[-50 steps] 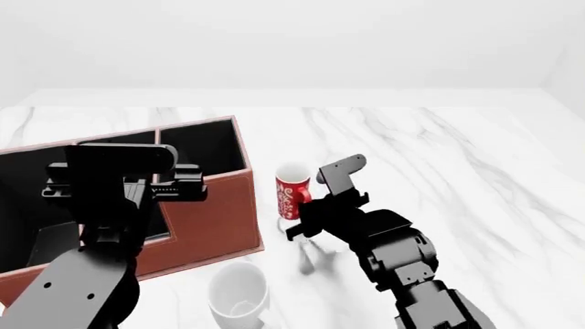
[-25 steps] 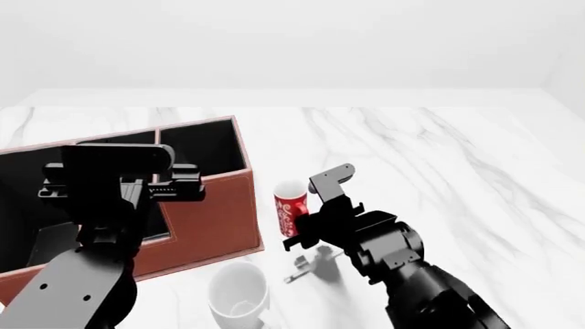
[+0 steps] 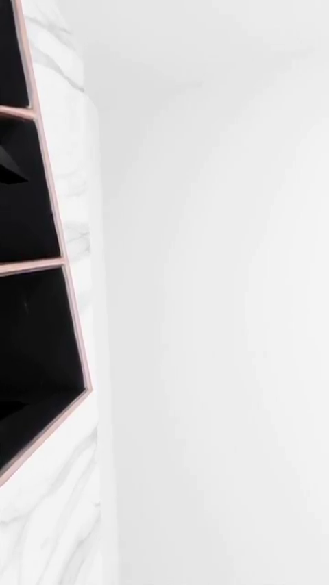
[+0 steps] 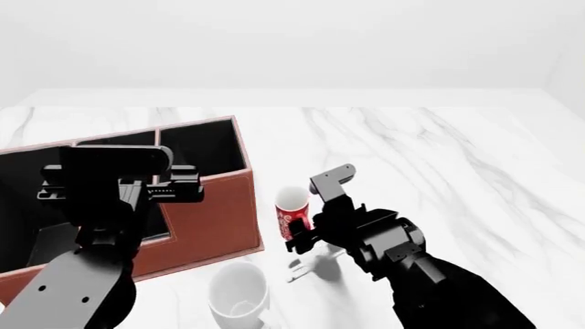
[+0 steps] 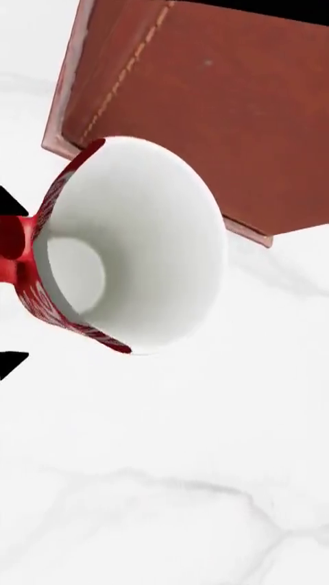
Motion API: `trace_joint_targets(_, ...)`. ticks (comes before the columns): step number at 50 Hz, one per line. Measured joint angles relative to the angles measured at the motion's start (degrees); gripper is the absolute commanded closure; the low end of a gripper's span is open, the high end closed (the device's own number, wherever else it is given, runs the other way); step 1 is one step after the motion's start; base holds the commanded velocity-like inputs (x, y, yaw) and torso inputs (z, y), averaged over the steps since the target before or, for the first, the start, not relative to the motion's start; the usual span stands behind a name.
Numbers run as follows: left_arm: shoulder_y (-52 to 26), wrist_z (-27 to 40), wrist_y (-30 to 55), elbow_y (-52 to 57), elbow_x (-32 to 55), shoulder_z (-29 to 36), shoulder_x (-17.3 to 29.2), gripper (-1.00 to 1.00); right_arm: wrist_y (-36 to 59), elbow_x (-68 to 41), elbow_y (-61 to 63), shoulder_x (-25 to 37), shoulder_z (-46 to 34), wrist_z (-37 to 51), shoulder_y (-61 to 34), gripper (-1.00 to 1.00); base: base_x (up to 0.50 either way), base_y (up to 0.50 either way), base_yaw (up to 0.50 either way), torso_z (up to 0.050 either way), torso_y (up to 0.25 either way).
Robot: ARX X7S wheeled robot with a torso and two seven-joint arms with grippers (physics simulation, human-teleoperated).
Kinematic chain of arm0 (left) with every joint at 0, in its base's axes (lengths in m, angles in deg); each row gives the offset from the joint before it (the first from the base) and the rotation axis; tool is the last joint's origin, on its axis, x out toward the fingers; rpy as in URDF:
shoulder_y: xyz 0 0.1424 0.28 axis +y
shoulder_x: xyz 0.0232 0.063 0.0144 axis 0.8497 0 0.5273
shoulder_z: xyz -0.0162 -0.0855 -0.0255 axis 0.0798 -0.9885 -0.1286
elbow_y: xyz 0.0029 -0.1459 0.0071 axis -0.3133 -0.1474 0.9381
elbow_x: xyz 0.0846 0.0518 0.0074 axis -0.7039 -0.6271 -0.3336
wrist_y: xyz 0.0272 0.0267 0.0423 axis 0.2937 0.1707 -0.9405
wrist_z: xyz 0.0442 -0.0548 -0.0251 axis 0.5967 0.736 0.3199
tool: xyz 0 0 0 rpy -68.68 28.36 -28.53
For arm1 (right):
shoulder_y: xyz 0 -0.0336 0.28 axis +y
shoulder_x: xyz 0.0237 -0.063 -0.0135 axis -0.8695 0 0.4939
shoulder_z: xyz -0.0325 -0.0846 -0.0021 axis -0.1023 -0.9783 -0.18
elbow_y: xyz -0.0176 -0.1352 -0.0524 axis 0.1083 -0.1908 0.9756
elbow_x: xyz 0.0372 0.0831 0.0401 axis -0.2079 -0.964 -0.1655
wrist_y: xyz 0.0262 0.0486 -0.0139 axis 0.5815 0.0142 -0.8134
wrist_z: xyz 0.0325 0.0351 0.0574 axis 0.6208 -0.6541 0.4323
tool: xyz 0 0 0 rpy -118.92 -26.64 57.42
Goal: Pick up the red mug and place it to the right of the caddy.
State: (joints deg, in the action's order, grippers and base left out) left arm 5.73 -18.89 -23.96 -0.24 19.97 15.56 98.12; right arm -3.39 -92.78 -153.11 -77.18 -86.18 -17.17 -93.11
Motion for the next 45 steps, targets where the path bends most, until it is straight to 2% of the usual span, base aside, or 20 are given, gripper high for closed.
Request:
trace_joint_targets(11,0.2,0.2,-0.1,0.3,0.4,-0.3,0.1,-1.0,2.5,-2.4,7.4,3.6,-1.3,2.4,0.9,-1.0,0.0,0.0,0.0,0.0,0.0)
trace_joint_targets(20,0.2,0.3,0.0,0.4,0.7,-0.4,0.2,-1.0,6.3,-5.1,19.7,9.6,-1.0,7.2,2.6,-1.0,0.0,0.0,0.0,0.0,0.0)
trace_joint_targets(34,0.1,0.5,-0.3,0.1,0.9,-0.5,0.3,-1.0,11.2,-15.3,53.1,27.8,4.0,18.6,9.4,-1.0,0.0,0.0,0.0,0.0,0.0)
trace_joint_targets(45,0.2,0.8,-0.3,0.3,1.2,-0.6,0.5,-1.0,6.5,-21.2,77.6,42.9,12.2,29.3,14.6,-1.0,0.0,0.0,0.0,0.0,0.0)
